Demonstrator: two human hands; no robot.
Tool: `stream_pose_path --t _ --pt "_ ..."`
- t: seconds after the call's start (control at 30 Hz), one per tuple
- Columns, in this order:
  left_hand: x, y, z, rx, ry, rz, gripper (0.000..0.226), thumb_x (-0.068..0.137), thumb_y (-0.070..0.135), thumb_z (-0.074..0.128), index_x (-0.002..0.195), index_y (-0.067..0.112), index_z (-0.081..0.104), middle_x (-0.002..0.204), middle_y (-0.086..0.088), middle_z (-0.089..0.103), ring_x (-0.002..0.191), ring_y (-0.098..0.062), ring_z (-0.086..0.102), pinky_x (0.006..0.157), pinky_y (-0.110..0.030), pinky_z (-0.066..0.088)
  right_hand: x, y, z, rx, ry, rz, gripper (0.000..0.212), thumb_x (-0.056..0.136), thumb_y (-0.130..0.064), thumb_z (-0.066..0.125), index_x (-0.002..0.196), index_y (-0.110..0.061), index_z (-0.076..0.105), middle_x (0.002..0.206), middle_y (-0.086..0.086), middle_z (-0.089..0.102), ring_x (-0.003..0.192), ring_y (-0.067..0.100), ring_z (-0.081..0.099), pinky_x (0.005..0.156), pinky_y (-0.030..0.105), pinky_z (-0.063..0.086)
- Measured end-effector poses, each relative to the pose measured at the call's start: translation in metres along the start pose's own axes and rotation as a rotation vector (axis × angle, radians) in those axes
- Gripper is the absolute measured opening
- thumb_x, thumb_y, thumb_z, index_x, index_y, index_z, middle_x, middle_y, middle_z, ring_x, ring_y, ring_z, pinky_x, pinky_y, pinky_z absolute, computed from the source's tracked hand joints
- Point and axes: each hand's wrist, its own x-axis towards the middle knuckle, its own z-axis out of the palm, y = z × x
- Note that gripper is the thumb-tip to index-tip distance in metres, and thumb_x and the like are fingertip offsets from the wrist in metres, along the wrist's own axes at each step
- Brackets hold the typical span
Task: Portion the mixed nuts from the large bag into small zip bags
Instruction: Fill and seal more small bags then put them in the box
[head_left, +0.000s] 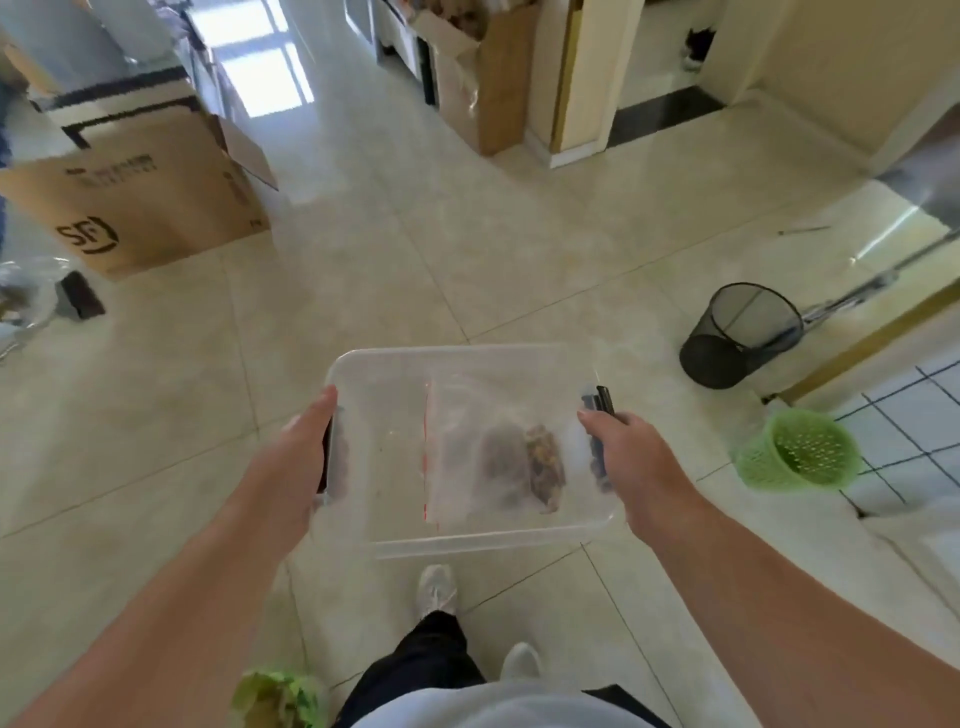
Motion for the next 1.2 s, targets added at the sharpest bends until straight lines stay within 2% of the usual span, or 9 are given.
stream_pose_path --t 0.23,0.4,0.57,0.63,0.73,0.83,0.93,1.1,1.2 --pt "0.090 0.056 0.121 0.180 -0.216 -0.023 0.049 0.096 0.062 0.057 0.060 0.035 0.078 0.056 0.007 0.067 0.042 -0.010 0.062 0.038 -0.019 0.045 0.048 -0.007 -0.063 0.136 0.281 0.101 0.043 0.070 -0.057 0.059 0.088 -0.019 0.063 0.078 0.004 0.058 0.073 0.024 0.057 0.068 0.040 0.042" --pt "0.155 0.103 0.209 0.345 -0.353 -0.038 0.043 0.059 0.073 0.070 0.065 0.032 0.079 0.064 0.006 0.066 0.048 -0.013 0.061 0.052 -0.029 0.045 0.079 -0.022 -0.091 0.228 0.500 0.153 0.040 0.069 -0.056 0.058 0.090 -0.023 0.063 0.078 0.003 0.059 0.073 0.026 0.058 0.066 0.039 0.042" --pt "0.191 0.144 0.294 0.562 -0.569 0.018 0.047 0.053 0.078 0.061 0.053 0.033 0.074 0.060 0.002 0.057 0.048 -0.017 0.051 0.059 -0.033 0.038 0.095 -0.031 -0.111 0.389 0.656 0.241 0.043 0.073 -0.052 0.061 0.092 -0.013 0.063 0.075 0.004 0.055 0.068 0.024 0.052 0.064 0.039 0.038" --pt "0.202 0.153 0.325 0.650 -0.605 0.045 0.057 0.051 0.080 0.060 0.060 0.025 0.074 0.068 -0.004 0.060 0.061 -0.022 0.056 0.069 -0.038 0.042 0.099 -0.030 -0.118 0.462 0.714 0.244 0.033 0.080 -0.046 0.064 0.087 -0.014 0.060 0.075 0.005 0.053 0.066 0.022 0.048 0.061 0.037 0.036" --pt "0.208 0.158 0.372 0.736 -0.658 0.061 0.069 0.050 0.083 0.060 0.065 0.018 0.075 0.069 -0.005 0.067 0.067 -0.027 0.060 0.073 -0.040 0.045 0.098 -0.026 -0.131 0.565 0.802 0.251 0.023 0.088 -0.037 0.065 0.086 -0.015 0.058 0.073 0.006 0.051 0.063 0.021 0.045 0.055 0.034 0.034" --pt "0.203 0.154 0.415 0.786 -0.752 0.081 0.054 0.053 0.084 0.059 0.059 0.033 0.078 0.056 0.004 0.068 0.062 -0.027 0.059 0.071 -0.038 0.045 0.091 -0.017 -0.148 0.621 0.871 0.263 0.022 0.088 -0.035 0.065 0.084 -0.015 0.057 0.073 0.007 0.049 0.064 0.023 0.043 0.056 0.036 0.032" --pt "0.191 0.143 0.456 0.830 -0.828 0.080 0.054 0.055 0.083 0.060 0.055 0.032 0.076 0.057 0.004 0.068 0.063 -0.027 0.059 0.075 -0.041 0.043 0.083 -0.008 -0.174 0.664 0.945 0.278 0.023 0.082 -0.039 0.066 0.082 -0.016 0.058 0.070 0.005 0.049 0.061 0.022 0.043 0.056 0.036 0.033" --pt "0.159 0.123 0.527 0.863 -0.901 0.115 0.051 0.059 0.082 0.061 0.058 0.033 0.078 0.061 0.003 0.071 0.060 -0.025 0.064 0.065 -0.036 0.048 0.069 0.011 -0.226 0.746 1.020 0.281 0.027 0.072 -0.044 0.065 0.080 -0.019 0.058 0.065 0.002 0.048 0.057 0.020 0.043 0.056 0.036 0.033" --pt "0.136 0.113 0.571 0.907 -0.953 0.136 0.052 0.060 0.084 0.059 0.062 0.035 0.079 0.065 0.003 0.074 0.063 -0.024 0.067 0.071 -0.039 0.051 0.062 0.022 -0.264 0.770 1.058 0.271 0.025 0.076 -0.040 0.065 0.079 -0.018 0.055 0.062 0.002 0.046 0.055 0.020 0.041 0.055 0.036 0.032"
